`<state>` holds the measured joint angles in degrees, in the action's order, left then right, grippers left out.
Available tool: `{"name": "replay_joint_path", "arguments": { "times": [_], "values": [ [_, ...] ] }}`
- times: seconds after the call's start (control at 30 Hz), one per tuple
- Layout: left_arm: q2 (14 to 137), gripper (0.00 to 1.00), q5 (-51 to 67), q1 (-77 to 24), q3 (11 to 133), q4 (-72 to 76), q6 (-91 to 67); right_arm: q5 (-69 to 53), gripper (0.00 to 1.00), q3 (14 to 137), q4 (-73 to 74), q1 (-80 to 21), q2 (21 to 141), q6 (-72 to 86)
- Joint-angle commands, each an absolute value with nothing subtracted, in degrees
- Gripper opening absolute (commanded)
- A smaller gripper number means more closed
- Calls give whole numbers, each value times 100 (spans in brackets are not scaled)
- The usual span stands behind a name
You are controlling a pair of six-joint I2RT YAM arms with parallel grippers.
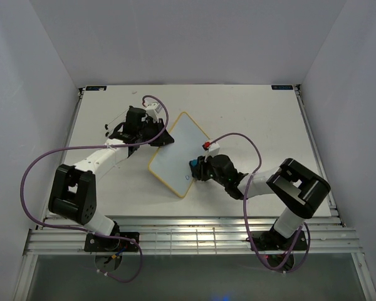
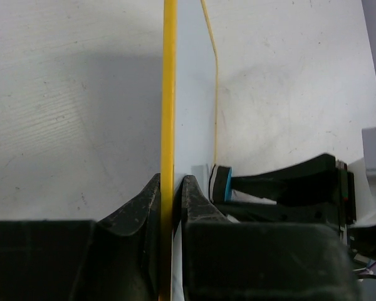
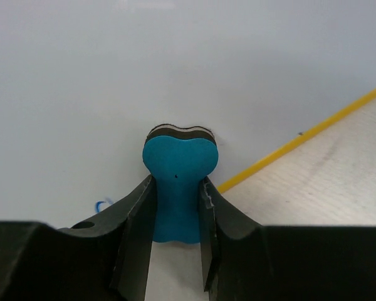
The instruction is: Erase the whiteboard
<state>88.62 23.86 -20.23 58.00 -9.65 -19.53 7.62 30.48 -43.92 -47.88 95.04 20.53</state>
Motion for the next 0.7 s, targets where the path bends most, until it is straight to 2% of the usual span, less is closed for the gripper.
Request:
{"name": "replay_joint_path", "arguments": {
  "times": [0.0,0.17,0.27,0.67],
  "values": [
    [9193,0,1679,-2188,5440,-2329,-1318,185,8,3198,-4640,-5650,9554,2083],
    [9202,0,1652,-2188,5423,-2347,-1327,62,8,3173,-5666,-6301,9545,2241],
    [9220,0,1670,-2188,5414,-2347,-1318,297,8,3155,-5810,-6250,9659,2198],
    [9229,0,1679,-2215,5414,-2391,-1222,439,8,2918,-5960,-4239,9993,1987]
  ]
}}
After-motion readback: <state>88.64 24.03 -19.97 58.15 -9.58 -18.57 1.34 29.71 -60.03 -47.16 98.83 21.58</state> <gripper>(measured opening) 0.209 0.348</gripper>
